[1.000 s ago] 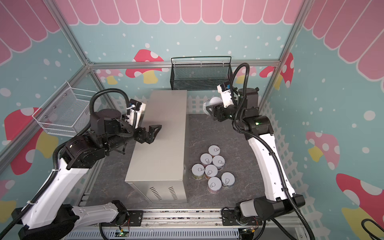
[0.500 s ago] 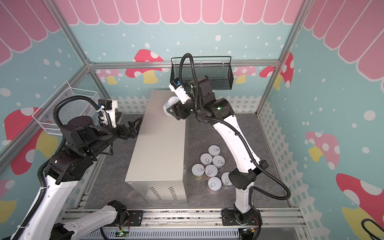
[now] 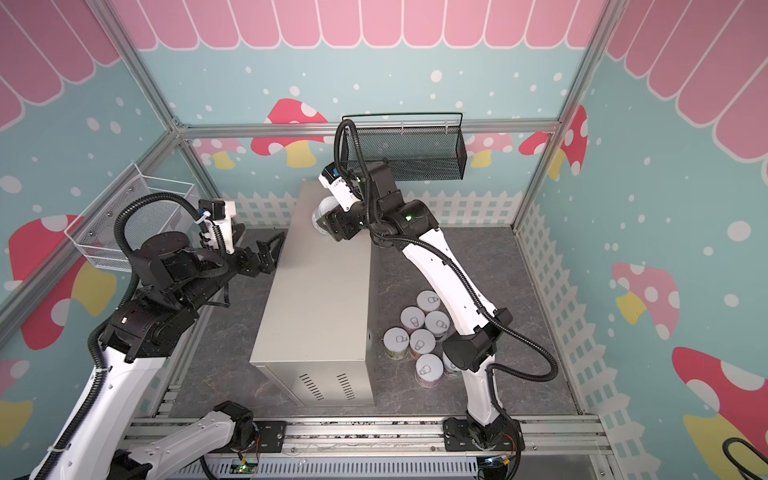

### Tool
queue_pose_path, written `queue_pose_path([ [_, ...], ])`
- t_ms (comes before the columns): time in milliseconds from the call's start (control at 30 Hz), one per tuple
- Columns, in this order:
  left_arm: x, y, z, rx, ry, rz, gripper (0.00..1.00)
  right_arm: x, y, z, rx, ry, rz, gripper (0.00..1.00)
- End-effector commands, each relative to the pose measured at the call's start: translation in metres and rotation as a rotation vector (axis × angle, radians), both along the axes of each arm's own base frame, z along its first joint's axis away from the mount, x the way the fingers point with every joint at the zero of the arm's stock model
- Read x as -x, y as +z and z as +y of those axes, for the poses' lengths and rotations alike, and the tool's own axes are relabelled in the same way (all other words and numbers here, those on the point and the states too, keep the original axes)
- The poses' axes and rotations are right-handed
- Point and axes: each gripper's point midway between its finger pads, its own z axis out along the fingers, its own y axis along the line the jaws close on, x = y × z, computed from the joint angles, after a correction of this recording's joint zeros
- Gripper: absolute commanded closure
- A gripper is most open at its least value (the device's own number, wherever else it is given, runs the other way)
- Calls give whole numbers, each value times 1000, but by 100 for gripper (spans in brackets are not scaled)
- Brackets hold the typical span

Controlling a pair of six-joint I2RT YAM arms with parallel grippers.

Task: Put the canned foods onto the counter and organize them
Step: 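Lift the can with the right gripper and carry it onto the cabinet top, then set the can upright on the far end of the cabinet top and release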

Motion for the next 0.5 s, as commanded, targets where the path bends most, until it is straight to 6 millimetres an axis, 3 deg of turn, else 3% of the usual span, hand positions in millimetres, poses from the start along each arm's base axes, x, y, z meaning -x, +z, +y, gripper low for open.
queue_pose_path([
  [0, 0, 0, -2, 9, -17, -9, 1, -14, -4, 9, -11, -30, -21, 30],
  [467, -3, -11, -3, 7, -49, -38, 1, -45, -22, 23, -22, -83, -46, 23],
])
